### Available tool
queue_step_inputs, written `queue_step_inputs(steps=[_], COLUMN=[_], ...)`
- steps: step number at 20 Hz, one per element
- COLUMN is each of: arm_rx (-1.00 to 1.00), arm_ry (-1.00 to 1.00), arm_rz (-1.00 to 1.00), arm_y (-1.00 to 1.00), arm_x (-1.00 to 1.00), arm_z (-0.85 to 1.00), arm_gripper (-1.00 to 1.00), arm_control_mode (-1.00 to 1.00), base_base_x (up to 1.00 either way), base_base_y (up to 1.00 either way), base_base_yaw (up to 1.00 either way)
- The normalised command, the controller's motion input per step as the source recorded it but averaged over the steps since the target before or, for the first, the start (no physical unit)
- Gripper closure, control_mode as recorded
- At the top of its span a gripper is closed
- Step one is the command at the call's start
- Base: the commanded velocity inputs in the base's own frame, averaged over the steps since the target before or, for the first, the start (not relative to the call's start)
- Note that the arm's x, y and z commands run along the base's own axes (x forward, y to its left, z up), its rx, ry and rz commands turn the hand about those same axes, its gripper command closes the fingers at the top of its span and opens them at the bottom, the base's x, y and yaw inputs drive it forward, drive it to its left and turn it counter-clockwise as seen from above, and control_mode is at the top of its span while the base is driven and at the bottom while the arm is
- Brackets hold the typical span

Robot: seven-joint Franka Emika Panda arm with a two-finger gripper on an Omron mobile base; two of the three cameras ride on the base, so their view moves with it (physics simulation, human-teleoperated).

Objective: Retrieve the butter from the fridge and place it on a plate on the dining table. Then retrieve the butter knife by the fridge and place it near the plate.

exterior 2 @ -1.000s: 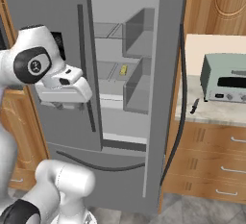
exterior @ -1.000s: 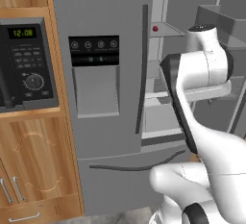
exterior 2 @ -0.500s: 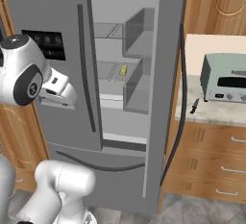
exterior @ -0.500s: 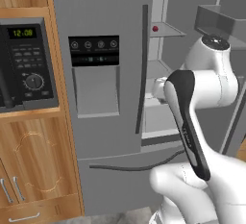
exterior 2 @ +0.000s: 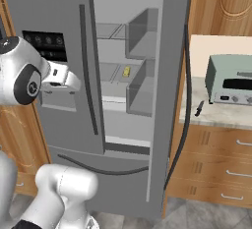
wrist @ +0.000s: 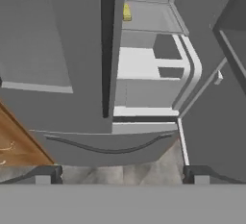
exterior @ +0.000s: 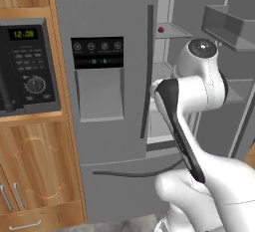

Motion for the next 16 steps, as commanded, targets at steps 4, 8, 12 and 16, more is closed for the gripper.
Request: queue_step_inputs(steps=[4,8,12,16], arm_rx=[0.00,0.01,0.06,0.06], arm_ry=[-0.06,-0.15,-0.05,0.00], arm_rz=[0.20,0.15,0.06,-0.03], arm_y=[0.00,0.00,0.02,0.00], arm_x=[0.29,0.34,0.17,0.27], arm_z=[0.00,0.07,0.06,0.06], arm_gripper=[-1.00,-1.00,-1.00,-1.00], arm_control_mode=[-1.00,-1.00,-1.00,-1.00], base_base_x=[0.00,0.00,0.00,0.00], base_base_y=[0.00,0.00,0.00,0.00], base_base_yaw=[0.00,0.00,0.00,0.00])
